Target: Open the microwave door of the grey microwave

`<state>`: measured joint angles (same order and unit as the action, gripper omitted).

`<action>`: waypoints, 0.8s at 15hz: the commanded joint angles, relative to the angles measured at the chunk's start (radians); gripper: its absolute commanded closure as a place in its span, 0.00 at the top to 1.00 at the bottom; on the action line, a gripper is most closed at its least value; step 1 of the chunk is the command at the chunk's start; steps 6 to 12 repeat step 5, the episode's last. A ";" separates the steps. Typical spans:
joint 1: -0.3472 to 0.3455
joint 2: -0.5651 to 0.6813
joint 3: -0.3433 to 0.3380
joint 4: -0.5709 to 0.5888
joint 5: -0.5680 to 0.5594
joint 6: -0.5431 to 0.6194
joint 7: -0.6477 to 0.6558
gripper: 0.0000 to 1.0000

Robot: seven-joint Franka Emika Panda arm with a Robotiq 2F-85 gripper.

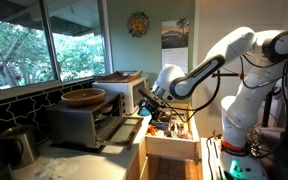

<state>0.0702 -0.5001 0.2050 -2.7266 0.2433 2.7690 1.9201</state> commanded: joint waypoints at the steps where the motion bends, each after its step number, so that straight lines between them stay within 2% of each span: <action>1: -0.085 -0.114 -0.005 -0.043 -0.029 -0.060 0.018 1.00; 2: -0.111 -0.143 -0.001 -0.045 -0.049 -0.054 0.008 1.00; 4: -0.095 -0.166 -0.023 -0.023 -0.088 -0.030 -0.116 1.00; 5: -0.103 -0.105 -0.007 -0.006 -0.049 -0.027 -0.063 1.00; 12: -0.103 -0.105 -0.007 -0.006 -0.049 -0.027 -0.063 1.00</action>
